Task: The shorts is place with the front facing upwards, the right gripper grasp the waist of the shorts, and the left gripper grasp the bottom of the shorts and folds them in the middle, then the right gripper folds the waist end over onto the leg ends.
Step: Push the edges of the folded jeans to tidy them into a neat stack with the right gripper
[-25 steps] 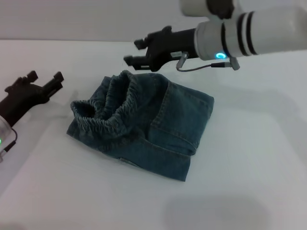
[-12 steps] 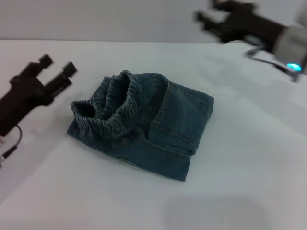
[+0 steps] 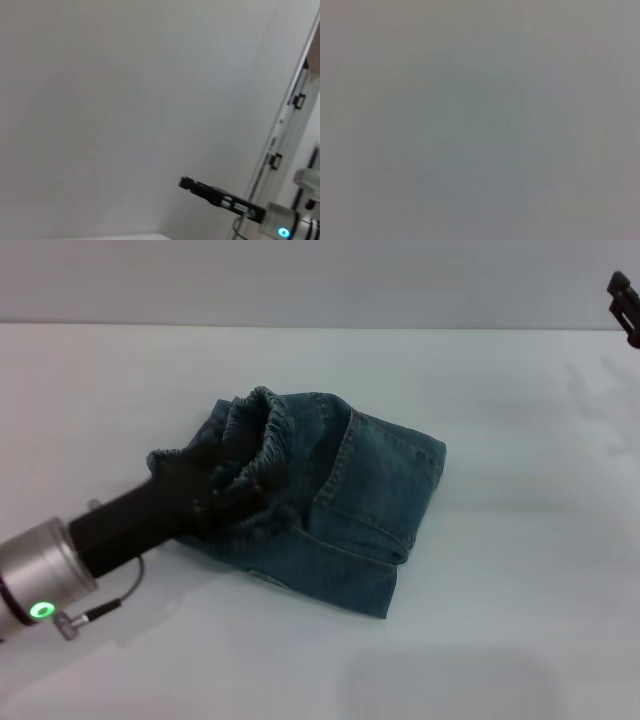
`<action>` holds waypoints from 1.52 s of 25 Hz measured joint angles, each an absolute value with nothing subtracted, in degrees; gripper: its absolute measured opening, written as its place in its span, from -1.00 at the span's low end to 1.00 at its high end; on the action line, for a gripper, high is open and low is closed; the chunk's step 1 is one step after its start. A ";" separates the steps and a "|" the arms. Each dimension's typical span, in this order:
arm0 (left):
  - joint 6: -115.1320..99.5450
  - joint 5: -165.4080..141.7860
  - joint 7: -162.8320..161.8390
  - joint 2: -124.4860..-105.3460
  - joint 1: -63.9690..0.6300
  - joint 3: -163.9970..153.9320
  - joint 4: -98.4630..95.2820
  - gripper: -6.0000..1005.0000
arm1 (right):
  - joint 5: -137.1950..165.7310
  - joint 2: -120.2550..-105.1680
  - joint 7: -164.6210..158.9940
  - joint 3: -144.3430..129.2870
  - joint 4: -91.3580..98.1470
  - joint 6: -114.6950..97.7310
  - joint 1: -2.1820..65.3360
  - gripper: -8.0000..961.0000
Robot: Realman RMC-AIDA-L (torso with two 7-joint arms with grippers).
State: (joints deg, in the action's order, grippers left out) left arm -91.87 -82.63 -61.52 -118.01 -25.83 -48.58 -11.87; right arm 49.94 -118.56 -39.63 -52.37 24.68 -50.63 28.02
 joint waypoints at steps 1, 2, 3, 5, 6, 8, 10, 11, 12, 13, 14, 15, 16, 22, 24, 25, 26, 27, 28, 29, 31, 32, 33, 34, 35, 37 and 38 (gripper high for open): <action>-91.45 -82.63 -61.63 -118.00 -26.42 -49.24 -10.96 0.66 | 49.92 -118.56 -39.16 -52.20 24.20 -50.63 28.01 0.00; -90.95 -82.62 -61.67 -118.02 -27.03 -49.85 -10.21 0.66 | 49.90 -118.56 -38.85 -52.13 23.94 -50.64 28.01 0.00; -90.34 -82.62 -61.69 -118.09 -27.64 -50.76 -9.46 0.66 | 49.90 -118.55 -38.67 -52.07 23.78 -50.64 28.01 0.00; -89.32 -82.61 -61.70 -118.24 -28.52 -52.06 -8.62 0.66 | 49.90 -118.56 -38.47 -52.00 23.36 -50.65 28.20 0.00; -88.37 -82.59 -61.70 -118.36 -29.25 -53.04 -7.90 0.66 | 49.90 -118.56 -38.43 -51.98 22.97 -50.66 28.44 0.00; -86.98 -82.55 -61.72 -118.43 -30.30 -53.97 -6.82 0.66 | 49.90 -118.56 -38.41 -51.98 22.84 -50.67 28.55 0.00; -85.51 -82.51 -61.75 -118.45 -31.24 -54.51 -5.86 0.66 | 49.90 -118.59 -38.37 -52.14 22.78 -50.68 28.63 0.00; -84.55 -82.51 -61.77 -118.48 -31.67 -54.73 -5.50 0.66 | 49.90 -118.65 -38.36 -52.28 22.76 -50.69 28.68 0.00; -83.68 -82.51 -61.78 -118.50 -31.98 -54.88 -5.30 0.66 | 49.90 -118.67 -38.34 -52.36 22.73 -50.69 28.73 0.00; -82.77 -82.51 -61.79 -118.53 -32.17 -54.97 -5.22 0.66 | 49.90 -118.69 -38.33 -52.41 22.66 -50.70 28.77 0.01; -81.69 -82.47 -61.79 -118.56 -32.37 -55.04 -5.20 0.66 | 49.90 -118.72 -38.32 -52.41 22.52 -50.76 28.86 0.01; -80.66 -82.39 -61.79 -118.60 -32.48 -55.01 -5.19 0.66 | 49.89 -118.72 -38.32 -52.40 22.27 -50.92 28.97 0.01; -79.72 -82.32 -61.73 -118.64 -32.59 -54.93 -5.19 0.66 | 49.89 -118.73 -38.31 -52.41 21.83 -51.10 29.12 0.00; -72.92 -81.80 -61.03 -118.73 -33.54 -53.35 -5.49 0.66 | 50.03 -118.74 -38.28 -52.46 20.28 -52.11 29.53 0.00; -69.95 -81.57 -60.09 -118.74 -33.99 -51.61 -5.68 0.66 | 50.01 -118.74 -38.27 -52.47 19.79 -52.48 29.53 0.00; -68.74 -81.42 -59.37 -118.74 -34.19 -50.40 -5.76 0.66 | 50.01 -118.74 -38.27 -52.47 19.58 -52.61 29.53 0.00; -68.74 -81.42 -59.37 -118.74 -34.19 -50.40 -5.76 0.66 | 50.03 -118.74 -38.26 -52.48 19.38 -52.74 29.53 0.00; -68.74 -81.42 -59.37 -118.74 -34.19 -50.40 -5.76 0.66 | 50.11 -118.75 -38.25 -52.49 19.16 -52.80 29.53 0.00; -66.46 -81.27 -58.73 -118.73 -34.52 -48.36 -5.77 0.66 | 50.27 -118.80 -38.24 -52.61 18.90 -52.83 29.53 0.00; -64.36 -81.23 -58.53 -118.73 -34.77 -47.02 -5.67 0.66 | 50.27 -118.80 -38.24 -52.61 18.90 -52.83 29.53 0.00; -60.57 -81.22 -57.84 -118.73 -35.13 -45.37 -5.31 0.66 | 50.31 -118.83 -38.23 -52.72 18.71 -52.86 29.52 0.00; -59.92 -81.20 -57.65 -118.73 -35.15 -45.14 -5.27 0.66 | 50.31 -118.83 -38.23 -52.74 18.70 -52.89 29.47 0.00; -58.77 -81.20 -57.16 -118.73 -35.14 -44.65 -5.24 0.66 | 50.31 -118.83 -38.23 -52.74 18.67 -52.89 29.41 0.00; -58.52 -81.20 -56.90 -118.75 -35.11 -44.40 -5.22 0.66 | 50.31 -118.83 -38.23 -52.74 18.64 -52.90 29.34 0.00; -58.52 -81.20 -56.90 -118.75 -35.11 -44.40 -5.22 0.66 | 50.31 -118.83 -38.23 -52.74 18.61 -52.90 29.29 0.00; -58.12 -81.16 -55.41 -118.81 -34.84 -43.04 -4.95 0.66 | 50.31 -118.83 -38.23 -52.74 18.54 -52.91 29.24 0.00; -58.17 -81.15 -54.96 -118.83 -34.81 -42.63 -4.81 0.66 | 50.31 -118.85 -38.23 -52.74 18.51 -52.93 29.23 0.00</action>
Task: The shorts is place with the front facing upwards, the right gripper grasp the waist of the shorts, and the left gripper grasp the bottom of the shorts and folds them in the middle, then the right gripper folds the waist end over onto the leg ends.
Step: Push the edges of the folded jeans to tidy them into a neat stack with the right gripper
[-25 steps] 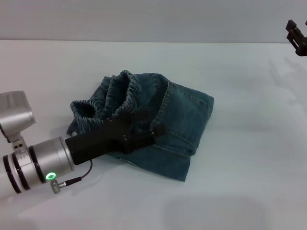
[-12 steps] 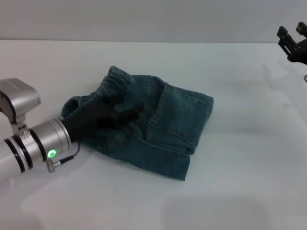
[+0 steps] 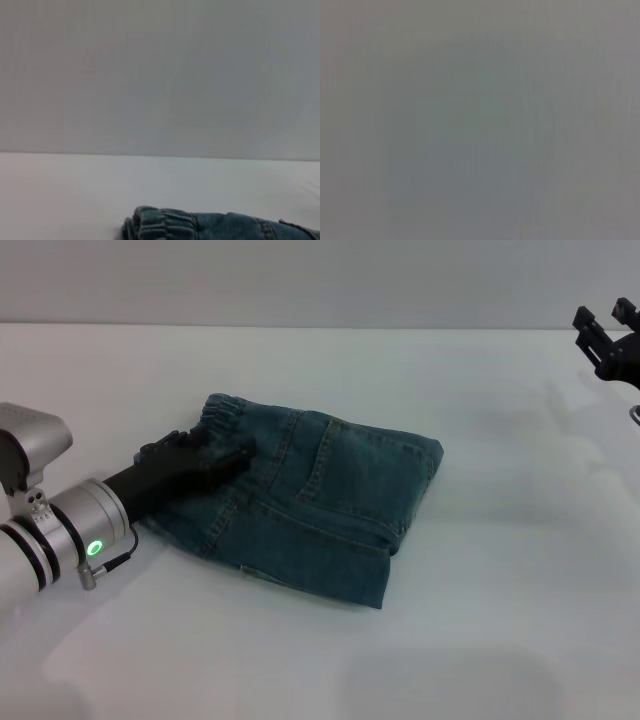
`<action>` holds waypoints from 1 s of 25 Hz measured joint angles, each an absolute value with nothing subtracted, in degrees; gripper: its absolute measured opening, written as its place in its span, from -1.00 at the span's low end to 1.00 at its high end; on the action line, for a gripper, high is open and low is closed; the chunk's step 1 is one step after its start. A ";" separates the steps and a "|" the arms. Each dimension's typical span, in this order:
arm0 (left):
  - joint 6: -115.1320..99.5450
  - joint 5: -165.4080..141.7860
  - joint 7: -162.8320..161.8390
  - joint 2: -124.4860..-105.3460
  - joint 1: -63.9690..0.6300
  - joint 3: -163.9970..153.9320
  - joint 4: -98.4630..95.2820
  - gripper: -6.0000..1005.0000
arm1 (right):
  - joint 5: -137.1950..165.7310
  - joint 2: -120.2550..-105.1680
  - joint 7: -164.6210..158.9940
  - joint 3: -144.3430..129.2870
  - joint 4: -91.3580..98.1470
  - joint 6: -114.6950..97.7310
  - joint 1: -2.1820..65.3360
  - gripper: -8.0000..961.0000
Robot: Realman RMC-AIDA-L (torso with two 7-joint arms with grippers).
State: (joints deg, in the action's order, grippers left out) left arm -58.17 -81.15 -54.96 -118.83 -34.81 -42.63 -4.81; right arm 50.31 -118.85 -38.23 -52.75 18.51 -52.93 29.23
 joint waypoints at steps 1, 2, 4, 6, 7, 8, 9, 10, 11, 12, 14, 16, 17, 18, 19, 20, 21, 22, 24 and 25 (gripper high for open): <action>-58.28 -81.13 -54.52 -118.84 -34.79 -42.12 -4.61 0.66 | 50.31 -118.86 -38.23 -52.78 18.46 -53.11 29.24 0.00; -58.63 -81.11 -53.91 -118.86 -34.78 -41.41 -4.31 0.66 | 50.31 -118.87 -38.23 -52.83 18.31 -53.41 29.29 0.00; -60.22 -81.08 -53.22 -118.81 -34.67 -40.51 -3.87 0.66 | 50.31 -118.88 -38.23 -52.94 17.77 -54.89 29.40 0.00; -62.60 -81.08 -53.12 -118.71 -34.40 -39.92 -3.83 0.66 | 50.35 -118.89 -38.22 -53.40 17.17 -56.98 29.44 0.00; -63.64 -81.09 -53.02 -118.68 -34.23 -39.50 -3.86 0.66 | 50.40 -118.89 -38.23 -53.88 16.91 -58.39 29.41 0.00; -65.07 -81.08 -52.68 -118.66 -33.93 -38.50 -3.97 0.66 | 50.42 -118.89 -38.22 -54.51 16.70 -59.19 29.39 0.00; -67.14 -81.06 -51.92 -118.63 -33.52 -36.71 -4.05 0.66 | 50.42 -118.90 -38.24 -55.43 16.46 -60.20 29.38 0.01; -68.22 -81.05 -51.40 -118.61 -33.28 -35.56 -4.05 0.66 | 50.43 -118.91 -38.24 -56.62 16.17 -61.01 29.41 0.01; -70.15 -81.03 -50.18 -118.57 -32.85 -33.17 -3.99 0.66 | 50.44 -118.90 -38.46 -58.22 15.93 -61.94 29.47 0.00; -71.89 -81.04 -49.05 -118.57 -32.43 -31.01 -3.87 0.66 | 50.51 -118.90 -38.78 -59.77 15.78 -62.71 29.52 0.00; -74.85 -81.02 -47.04 -118.54 -31.48 -27.22 -3.79 0.66 | 51.81 -118.83 -40.64 -65.30 15.92 -64.68 29.64 0.00; -76.80 -81.02 -45.45 -118.54 -30.71 -24.25 -3.77 0.66 | 55.32 -118.70 -44.12 -70.68 16.85 -66.83 29.91 0.00; -77.56 -81.02 -44.66 -118.54 -30.27 -22.70 -3.74 0.66 | 57.67 -118.64 -46.06 -72.37 17.62 -67.85 30.02 0.00; -78.02 -81.02 -44.09 -118.54 -29.89 -21.36 -3.68 0.66 | 60.71 -118.60 -48.29 -73.98 18.59 -69.09 30.15 0.00; -78.15 -81.01 -43.78 -118.53 -29.66 -20.58 -3.64 0.66 | 64.31 -118.59 -50.64 -74.83 19.80 -70.63 30.16 0.00; -78.20 -81.02 -43.54 -118.52 -29.45 -19.85 -3.59 0.66 | 68.25 -118.52 -53.26 -75.49 21.35 -72.48 30.19 0.00; -78.17 -81.01 -43.43 -118.49 -29.31 -19.49 -3.55 0.66 | 72.47 -118.47 -56.01 -75.74 23.25 -74.68 30.19 0.00; -78.06 -81.01 -43.30 -118.43 -29.20 -19.39 -3.53 0.66 | 76.52 -118.39 -59.00 -75.73 25.26 -77.28 30.13 0.00; -77.94 -81.02 -43.10 -118.39 -29.06 -19.33 -3.52 0.66 | 82.37 -118.09 -64.16 -75.43 28.70 -82.21 29.91 0.00; -77.89 -81.02 -43.07 -118.38 -29.04 -19.33 -3.51 0.66 | 84.43 -117.82 -66.66 -75.37 30.35 -84.46 29.80 0.00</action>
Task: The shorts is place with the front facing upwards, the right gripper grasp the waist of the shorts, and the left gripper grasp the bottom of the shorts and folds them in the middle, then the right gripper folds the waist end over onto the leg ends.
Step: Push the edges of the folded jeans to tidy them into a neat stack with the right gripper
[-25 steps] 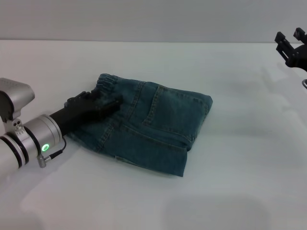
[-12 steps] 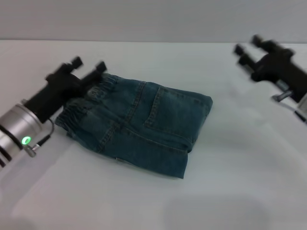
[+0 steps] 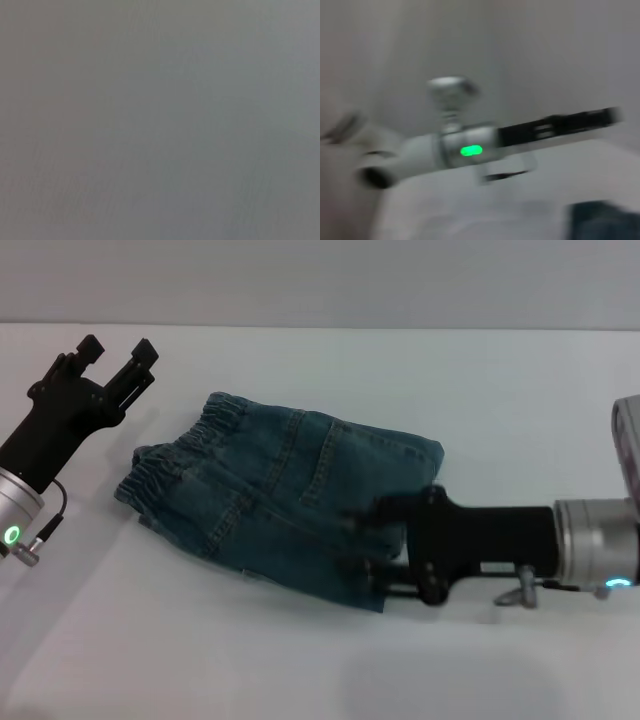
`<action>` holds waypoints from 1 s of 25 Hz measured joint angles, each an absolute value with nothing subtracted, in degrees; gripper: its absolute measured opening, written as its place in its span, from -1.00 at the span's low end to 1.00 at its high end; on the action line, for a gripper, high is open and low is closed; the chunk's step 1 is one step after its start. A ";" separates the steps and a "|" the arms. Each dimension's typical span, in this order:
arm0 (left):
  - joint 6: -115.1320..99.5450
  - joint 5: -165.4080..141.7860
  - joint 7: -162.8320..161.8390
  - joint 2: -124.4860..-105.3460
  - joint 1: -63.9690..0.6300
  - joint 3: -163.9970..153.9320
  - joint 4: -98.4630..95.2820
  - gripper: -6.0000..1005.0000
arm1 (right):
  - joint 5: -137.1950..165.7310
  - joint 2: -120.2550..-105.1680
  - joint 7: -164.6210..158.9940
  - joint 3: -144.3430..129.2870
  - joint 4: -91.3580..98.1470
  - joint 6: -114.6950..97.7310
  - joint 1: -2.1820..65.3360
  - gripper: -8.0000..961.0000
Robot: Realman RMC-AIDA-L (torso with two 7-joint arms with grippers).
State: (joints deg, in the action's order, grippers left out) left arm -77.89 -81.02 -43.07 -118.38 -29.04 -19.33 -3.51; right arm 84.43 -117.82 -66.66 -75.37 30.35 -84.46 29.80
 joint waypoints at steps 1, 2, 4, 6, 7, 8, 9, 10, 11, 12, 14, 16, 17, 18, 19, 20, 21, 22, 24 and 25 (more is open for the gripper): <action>-77.81 -81.02 -43.04 -118.38 -29.03 -19.35 -3.51 0.66 | 86.19 -117.41 -69.23 -75.34 31.92 -86.60 29.82 0.00; -77.77 -81.03 -43.02 -118.38 -29.02 -19.38 -3.51 0.66 | 88.16 -117.02 -72.19 -75.33 33.28 -88.43 30.07 0.00; -77.68 -81.03 -42.95 -118.39 -29.01 -19.45 -3.42 0.66 | 91.93 -116.06 -77.32 -75.21 35.30 -90.96 31.10 0.00; -77.52 -81.04 -42.51 -118.40 -29.00 -19.41 -2.93 0.66 | 96.28 -115.27 -82.12 -75.11 36.03 -92.24 32.71 0.00; -77.47 -81.04 -42.16 -118.39 -29.00 -19.36 -2.69 0.66 | 98.05 -115.11 -83.64 -75.06 36.01 -92.28 33.46 0.00; -77.41 -81.04 -41.78 -118.38 -29.00 -19.29 -2.47 0.66 | 100.49 -114.95 -85.63 -74.91 35.87 -92.10 34.44 0.00; -77.36 -81.04 -41.36 -118.39 -28.99 -19.22 -2.27 0.66 | 102.75 -114.95 -87.14 -74.66 35.66 -91.62 35.26 0.00; -77.25 -81.04 -41.03 -118.39 -28.97 -19.17 -2.16 0.66 | 104.17 -115.06 -87.77 -74.25 35.62 -91.20 35.69 0.00; -77.06 -81.04 -40.93 -118.41 -28.95 -19.16 -2.04 0.66 | 105.39 -115.23 -88.21 -73.88 35.58 -90.79 36.03 0.00; -76.83 -81.04 -40.80 -118.42 -28.94 -19.16 -1.86 0.66 | 106.32 -115.51 -88.40 -73.43 35.57 -90.43 36.36 0.00; -76.56 -81.04 -40.72 -118.44 -28.92 -19.15 -1.63 0.66 | 107.26 -115.89 -88.85 -73.00 35.61 -89.67 36.75 0.00; -76.34 -81.04 -40.70 -118.44 -28.90 -19.13 -1.54 0.66 | 107.55 -116.06 -89.53 -72.93 35.62 -88.51 37.11 0.00; -76.23 -81.04 -40.70 -118.45 -28.87 -19.13 -1.53 0.66 | 107.60 -116.14 -89.93 -72.95 35.62 -87.68 37.30 0.00; -76.12 -81.04 -40.69 -118.46 -28.85 -19.12 -1.50 0.66 | 107.62 -116.25 -90.23 -72.96 35.63 -87.05 37.38 0.00; -76.07 -81.03 -40.69 -118.46 -28.83 -19.11 -1.48 0.66 | 107.67 -116.40 -90.64 -72.96 35.63 -86.25 37.47 0.00; -76.02 -81.04 -40.69 -118.47 -28.82 -19.11 -1.45 0.66 | 107.71 -116.56 -91.25 -72.96 35.62 -85.32 37.56 0.00; -76.02 -81.03 -40.69 -118.47 -28.82 -19.10 -1.45 0.66 | 107.73 -116.72 -91.62 -72.97 35.62 -84.60 37.65 0.01; -76.02 -81.03 -40.69 -118.47 -28.82 -19.09 -1.44 0.66 | 107.76 -116.96 -92.10 -73.05 35.63 -83.54 37.83 0.01; -76.02 -81.03 -40.69 -118.47 -28.81 -19.07 -1.42 0.66 | 108.07 -117.38 -92.60 -73.29 35.62 -81.89 38.13 0.00; -76.02 -81.03 -40.69 -118.47 -28.82 -19.07 -1.41 0.66 | 108.41 -117.67 -92.82 -73.41 35.60 -81.14 38.29 0.00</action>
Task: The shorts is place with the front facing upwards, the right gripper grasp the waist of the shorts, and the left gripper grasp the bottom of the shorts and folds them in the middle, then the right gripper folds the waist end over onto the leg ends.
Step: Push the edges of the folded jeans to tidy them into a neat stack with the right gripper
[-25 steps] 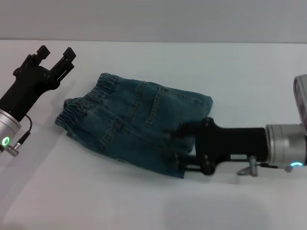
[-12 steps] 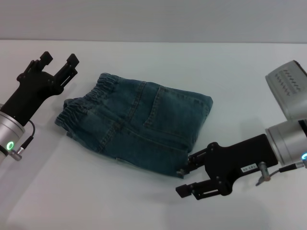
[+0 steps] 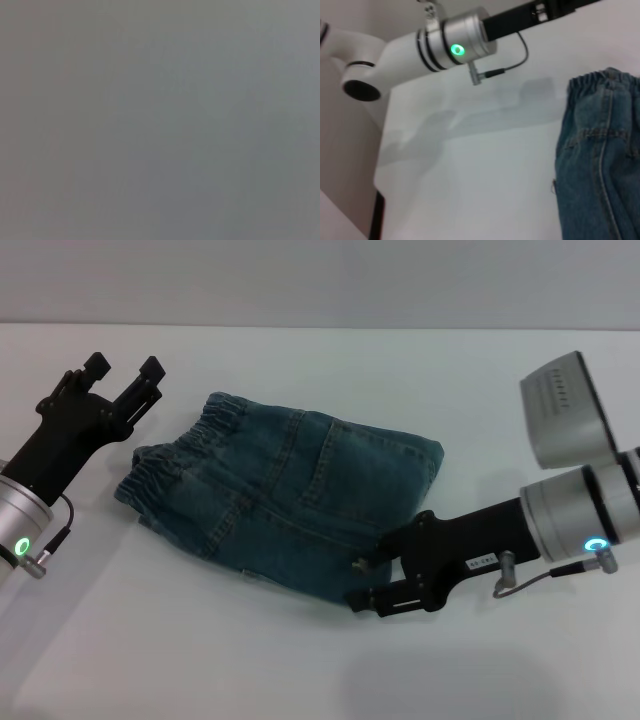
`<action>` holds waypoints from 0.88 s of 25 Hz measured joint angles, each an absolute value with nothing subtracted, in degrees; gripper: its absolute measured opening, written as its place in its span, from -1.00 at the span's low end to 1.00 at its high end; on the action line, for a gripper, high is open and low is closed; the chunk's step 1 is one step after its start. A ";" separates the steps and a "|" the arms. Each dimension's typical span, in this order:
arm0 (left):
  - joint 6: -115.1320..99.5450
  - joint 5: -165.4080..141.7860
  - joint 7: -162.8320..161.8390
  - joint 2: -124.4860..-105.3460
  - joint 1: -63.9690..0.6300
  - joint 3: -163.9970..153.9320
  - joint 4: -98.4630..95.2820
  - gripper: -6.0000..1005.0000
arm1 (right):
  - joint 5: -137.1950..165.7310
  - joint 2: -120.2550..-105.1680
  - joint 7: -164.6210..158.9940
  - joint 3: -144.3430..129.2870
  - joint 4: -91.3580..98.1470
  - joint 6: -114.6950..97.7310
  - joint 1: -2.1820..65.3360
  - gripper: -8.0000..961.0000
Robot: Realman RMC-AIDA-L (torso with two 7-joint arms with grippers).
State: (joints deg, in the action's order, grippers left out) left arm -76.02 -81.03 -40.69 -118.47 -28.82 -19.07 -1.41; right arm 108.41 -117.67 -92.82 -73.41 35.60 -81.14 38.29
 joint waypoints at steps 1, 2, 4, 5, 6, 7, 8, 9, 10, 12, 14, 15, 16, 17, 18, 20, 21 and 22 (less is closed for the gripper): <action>-76.02 -81.03 -40.69 -118.47 -28.82 -19.06 -1.41 0.66 | 108.96 -117.86 -93.19 -73.42 35.59 -80.38 38.47 0.00; -76.02 -81.03 -40.69 -118.47 -28.83 -19.06 -1.41 0.66 | 109.51 -118.03 -93.50 -73.43 35.59 -79.80 38.62 0.00; -76.02 -81.03 -40.69 -118.47 -28.83 -19.07 -1.40 0.66 | 110.52 -118.29 -94.18 -73.45 35.59 -78.26 38.91 0.00; -76.02 -81.03 -40.69 -118.47 -28.82 -19.07 -1.40 0.66 | 110.73 -118.34 -94.32 -73.45 35.56 -77.76 38.95 0.00; -76.02 -81.03 -40.69 -118.47 -28.79 -19.07 -1.40 0.66 | 110.76 -118.36 -94.37 -73.40 35.54 -77.39 38.95 0.00; -76.02 -81.03 -40.69 -118.47 -28.79 -19.07 -1.40 0.66 | 110.77 -118.37 -94.45 -73.27 35.52 -76.86 38.93 0.00; -76.02 -81.03 -40.69 -118.47 -28.79 -19.07 -1.40 0.66 | 110.79 -118.38 -94.66 -73.11 35.49 -76.17 38.83 0.01; -75.97 -81.03 -40.69 -118.47 -28.56 -19.07 -1.40 0.66 | 110.81 -118.37 -94.94 -73.02 35.49 -75.31 38.69 0.00; -75.96 -81.03 -40.69 -118.47 -28.55 -19.07 -1.40 0.66 | 110.82 -118.33 -95.15 -72.97 35.48 -74.60 38.59 0.00; -75.88 -81.03 -40.69 -118.45 -28.47 -19.07 -1.40 0.66 | 110.84 -118.16 -95.55 -72.92 35.48 -72.40 38.27 0.00; -75.77 -81.03 -40.69 -118.41 -28.42 -19.08 -1.40 0.66 | 110.85 -118.10 -95.67 -72.89 35.48 -70.15 37.92 0.00; -75.71 -81.03 -40.69 -118.39 -28.42 -19.07 -1.41 0.66 | 110.86 -118.10 -95.69 -72.88 35.48 -68.84 37.69 0.00; -75.59 -81.03 -40.69 -118.39 -28.41 -19.08 -1.41 0.66 | 110.87 -118.09 -95.71 -72.82 35.49 -67.59 37.45 0.00; -75.49 -81.03 -40.69 -118.39 -28.41 -19.08 -1.40 0.66 | 110.88 -118.09 -95.72 -72.62 35.49 -66.48 37.22 0.00; -75.37 -81.03 -40.69 -118.38 -28.39 -19.08 -1.40 0.66 | 110.89 -118.08 -95.71 -72.39 35.49 -65.75 37.03 0.00; -75.25 -81.03 -40.69 -118.36 -28.39 -19.08 -1.41 0.66 | 110.90 -118.01 -95.67 -71.35 35.74 -65.49 36.55 0.00; -75.21 -81.03 -40.69 -118.34 -28.39 -19.07 -1.42 0.66 | 110.90 -117.94 -95.54 -70.73 36.14 -66.13 36.17 0.00; -75.19 -81.03 -40.69 -118.31 -28.39 -19.08 -1.46 0.66 | 110.88 -117.93 -95.39 -70.33 36.84 -67.04 35.77 0.00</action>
State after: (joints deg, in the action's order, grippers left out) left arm -75.19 -81.03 -40.69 -118.31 -28.39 -19.08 -1.46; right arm 110.88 -117.93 -95.39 -70.33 36.84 -67.04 35.77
